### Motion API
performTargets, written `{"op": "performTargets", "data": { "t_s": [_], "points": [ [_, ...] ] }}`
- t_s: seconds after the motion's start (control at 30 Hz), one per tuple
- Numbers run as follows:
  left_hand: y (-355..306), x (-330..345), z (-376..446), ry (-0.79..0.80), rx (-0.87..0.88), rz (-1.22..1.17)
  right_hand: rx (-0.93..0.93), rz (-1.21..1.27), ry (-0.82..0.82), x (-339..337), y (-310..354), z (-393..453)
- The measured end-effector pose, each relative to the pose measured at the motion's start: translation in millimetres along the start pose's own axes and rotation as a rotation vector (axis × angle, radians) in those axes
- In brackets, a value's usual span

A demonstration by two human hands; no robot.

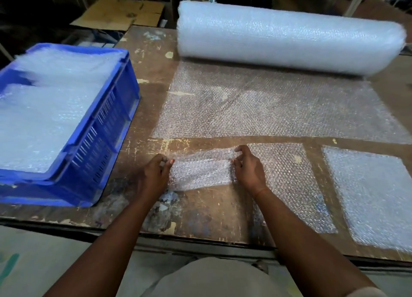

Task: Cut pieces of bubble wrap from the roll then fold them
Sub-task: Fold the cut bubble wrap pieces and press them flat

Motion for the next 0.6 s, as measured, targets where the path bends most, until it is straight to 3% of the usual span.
{"op": "performTargets", "data": {
  "t_s": [0.3,0.6],
  "points": [
    [21.4,10.6,19.9,-0.008,-0.111,0.162,0.058,-0.052,-0.006,-0.8,-0.8,8.5],
    [14.0,0.4,2.3,-0.093,-0.054,0.166,0.008,-0.176,0.005,-2.0,5.8,16.0]
  ]
}}
Point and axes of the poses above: each hand's wrist, its own z-axis towards the middle knuckle, its own x-axis out of the palm, y = z × x, the point moved 10 cm from there along z, towards the middle knuckle, and after that the axes turned 12 degrees about -x, right-handed, at the moved point
